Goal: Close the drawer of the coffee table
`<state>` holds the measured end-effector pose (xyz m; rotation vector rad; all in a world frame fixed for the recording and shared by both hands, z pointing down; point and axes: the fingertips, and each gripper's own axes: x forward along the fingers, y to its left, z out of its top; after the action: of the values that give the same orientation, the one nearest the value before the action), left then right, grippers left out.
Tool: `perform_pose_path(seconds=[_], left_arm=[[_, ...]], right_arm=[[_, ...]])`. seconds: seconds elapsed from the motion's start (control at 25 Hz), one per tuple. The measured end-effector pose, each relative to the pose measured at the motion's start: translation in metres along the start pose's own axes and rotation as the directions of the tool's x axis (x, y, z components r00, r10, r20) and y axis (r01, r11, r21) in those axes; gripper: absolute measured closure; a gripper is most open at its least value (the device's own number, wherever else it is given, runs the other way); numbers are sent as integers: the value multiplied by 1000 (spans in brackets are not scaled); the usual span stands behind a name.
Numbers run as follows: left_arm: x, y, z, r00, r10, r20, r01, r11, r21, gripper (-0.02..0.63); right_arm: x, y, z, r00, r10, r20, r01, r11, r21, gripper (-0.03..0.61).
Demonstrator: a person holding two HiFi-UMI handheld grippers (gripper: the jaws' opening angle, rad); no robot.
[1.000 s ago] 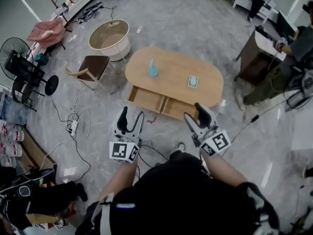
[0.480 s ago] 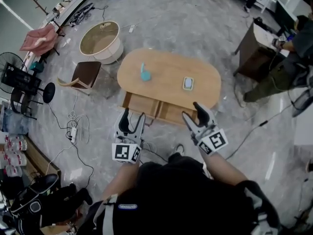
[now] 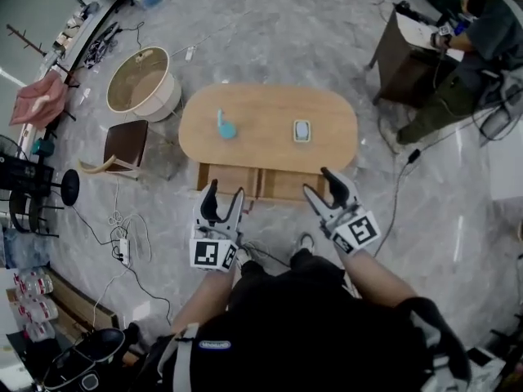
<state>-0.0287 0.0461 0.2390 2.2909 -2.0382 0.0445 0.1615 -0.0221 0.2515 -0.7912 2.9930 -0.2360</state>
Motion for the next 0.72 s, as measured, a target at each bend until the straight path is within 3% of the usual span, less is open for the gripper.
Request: perform_pose_path(seconds=[0.24, 0.56, 0.72], left_arm=[[-1, 19, -34, 992, -117, -50, 117, 993, -4, 359], [12, 31, -84, 980, -174, -98, 175, 985, 3, 359], [28, 33, -122, 978, -175, -114, 178, 984, 16, 359]], right_arm=[[8, 13, -33, 992, -127, -22, 127, 992, 22, 368], [7, 3, -73, 972, -233, -42, 236, 969, 72, 368], [12, -12, -107, 970, -241, -43, 242, 970, 35, 368]])
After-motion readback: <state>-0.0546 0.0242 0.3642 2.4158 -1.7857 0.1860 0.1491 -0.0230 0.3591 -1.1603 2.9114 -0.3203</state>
